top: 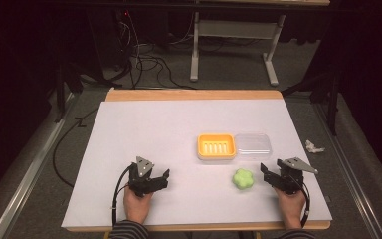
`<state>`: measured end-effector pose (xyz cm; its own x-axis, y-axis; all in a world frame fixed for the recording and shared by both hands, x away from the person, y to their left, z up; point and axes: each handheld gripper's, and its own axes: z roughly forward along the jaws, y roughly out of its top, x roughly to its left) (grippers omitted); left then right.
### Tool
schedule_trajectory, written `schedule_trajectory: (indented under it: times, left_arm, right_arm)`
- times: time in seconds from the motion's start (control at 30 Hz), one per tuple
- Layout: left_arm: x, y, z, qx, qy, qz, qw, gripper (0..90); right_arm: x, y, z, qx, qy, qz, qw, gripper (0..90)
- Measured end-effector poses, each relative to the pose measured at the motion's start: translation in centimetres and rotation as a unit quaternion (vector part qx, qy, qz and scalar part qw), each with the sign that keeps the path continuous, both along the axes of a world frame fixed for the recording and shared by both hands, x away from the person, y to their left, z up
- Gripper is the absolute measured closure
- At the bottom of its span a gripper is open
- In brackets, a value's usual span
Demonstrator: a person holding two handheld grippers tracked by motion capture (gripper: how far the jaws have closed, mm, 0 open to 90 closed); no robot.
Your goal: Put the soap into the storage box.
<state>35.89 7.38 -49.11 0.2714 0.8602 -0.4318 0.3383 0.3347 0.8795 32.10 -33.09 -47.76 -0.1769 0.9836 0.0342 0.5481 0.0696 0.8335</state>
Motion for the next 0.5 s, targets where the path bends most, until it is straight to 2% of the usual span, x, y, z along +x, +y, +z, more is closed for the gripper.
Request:
schedule_trajectory:
  times: [0.5]
  left_arm:
    - [-0.02,-0.05,0.01,-0.002,-0.001,0.000,1.0000,17.4]
  right_arm:
    - [0.06,0.23,-0.03,-0.011,0.003,-0.009,0.9999,31.2]
